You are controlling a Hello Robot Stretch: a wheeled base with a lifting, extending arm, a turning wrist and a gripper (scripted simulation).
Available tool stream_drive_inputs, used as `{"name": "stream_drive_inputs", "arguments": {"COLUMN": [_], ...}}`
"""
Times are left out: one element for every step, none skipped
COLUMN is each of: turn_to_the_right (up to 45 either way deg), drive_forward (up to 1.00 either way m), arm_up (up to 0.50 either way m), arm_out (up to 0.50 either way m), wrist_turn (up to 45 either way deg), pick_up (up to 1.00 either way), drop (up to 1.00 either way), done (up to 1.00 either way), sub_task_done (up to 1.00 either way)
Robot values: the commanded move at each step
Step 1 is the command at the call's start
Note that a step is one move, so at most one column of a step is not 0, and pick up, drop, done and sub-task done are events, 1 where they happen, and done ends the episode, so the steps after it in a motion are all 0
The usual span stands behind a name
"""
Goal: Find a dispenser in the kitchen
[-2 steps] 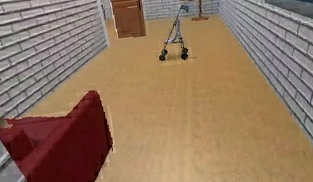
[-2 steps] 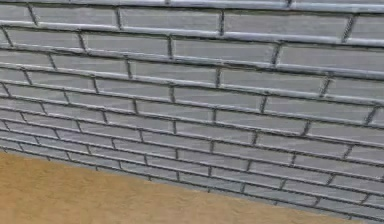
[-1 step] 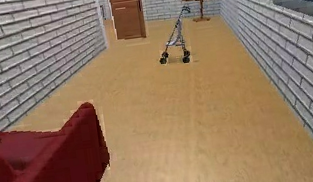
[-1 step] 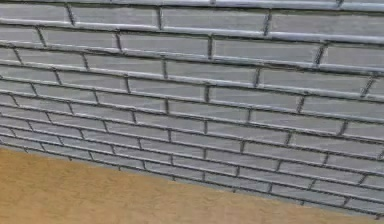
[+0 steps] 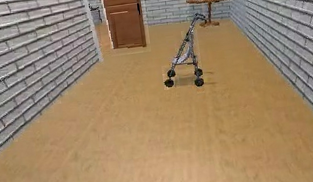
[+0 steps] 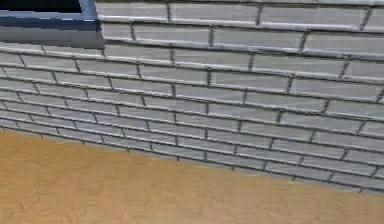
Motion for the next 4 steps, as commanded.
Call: {"name": "stream_drive_inputs", "arguments": {"turn_to_the_right": [6.0, 0.0, -24.0, 0.0], "drive_forward": [0.0, 0.55, 0.0, 1.0], "arm_up": [0.0, 0.0, 0.0, 0.0], "arm_out": [0.0, 0.0, 0.0, 0.0], "wrist_turn": [0.0, 0.0, 0.0, 0.0], "pick_up": [0.0, 0.0, 0.0, 0.0], "drop": [0.0, 0.0, 0.0, 0.0], "done": [0.0, 0.0, 0.0, 0.0], "sub_task_done": [0.0, 0.0, 0.0, 0.0]}}
